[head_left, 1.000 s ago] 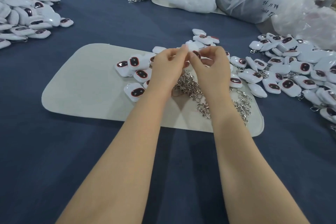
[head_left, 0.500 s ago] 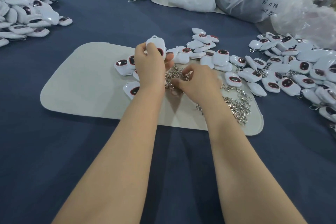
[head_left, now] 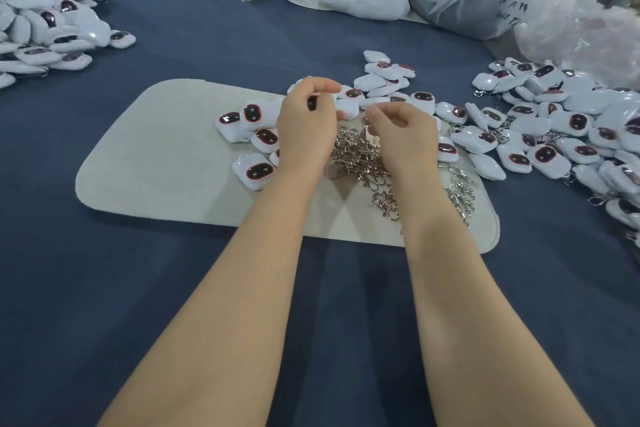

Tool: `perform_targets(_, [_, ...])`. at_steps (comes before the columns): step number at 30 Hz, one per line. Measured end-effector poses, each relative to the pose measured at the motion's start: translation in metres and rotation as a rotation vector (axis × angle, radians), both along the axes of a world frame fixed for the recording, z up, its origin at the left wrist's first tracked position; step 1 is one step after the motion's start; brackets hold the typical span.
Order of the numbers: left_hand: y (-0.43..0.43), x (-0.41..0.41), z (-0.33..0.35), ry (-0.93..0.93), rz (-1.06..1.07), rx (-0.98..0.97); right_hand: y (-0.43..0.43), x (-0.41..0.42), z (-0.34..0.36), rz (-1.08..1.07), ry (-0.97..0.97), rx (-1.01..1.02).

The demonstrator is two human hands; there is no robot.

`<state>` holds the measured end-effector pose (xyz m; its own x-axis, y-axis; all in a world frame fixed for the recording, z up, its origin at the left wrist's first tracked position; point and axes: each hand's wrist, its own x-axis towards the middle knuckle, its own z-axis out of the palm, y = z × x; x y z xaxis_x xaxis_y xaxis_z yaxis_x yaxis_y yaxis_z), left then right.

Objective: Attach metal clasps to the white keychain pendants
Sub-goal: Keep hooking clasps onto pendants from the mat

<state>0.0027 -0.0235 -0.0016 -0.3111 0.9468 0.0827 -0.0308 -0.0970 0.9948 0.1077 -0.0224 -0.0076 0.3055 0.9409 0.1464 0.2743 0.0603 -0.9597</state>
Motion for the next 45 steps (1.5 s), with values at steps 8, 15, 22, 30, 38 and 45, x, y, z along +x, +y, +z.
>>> perform_targets(8, [-0.002, 0.006, -0.006, 0.310, -0.089, 0.077, 0.001, 0.000, 0.004, 0.059, 0.411, 0.047])
perform_targets(15, [-0.002, 0.007, -0.008, 0.394, -0.135, 0.108, 0.000, -0.001, 0.005, 0.108, 0.295, 0.044])
perform_targets(22, [0.002, 0.003, -0.009, 0.439, -0.035, 0.118, -0.003, -0.006, 0.008, 0.136, 0.080, 0.060])
perform_targets(30, [0.003, 0.002, -0.007, 0.416, -0.009, 0.070, -0.002, -0.007, 0.005, 0.080, 0.005, 0.056])
perform_targets(38, [0.003, 0.005, -0.011, 0.405, -0.088, 0.057, -0.001, -0.006, 0.002, 0.087, 0.089, 0.088])
perform_targets(45, [0.003, 0.004, -0.007, 0.396, -0.064, 0.022, -0.002, -0.009, 0.002, 0.090, -0.005, 0.114])
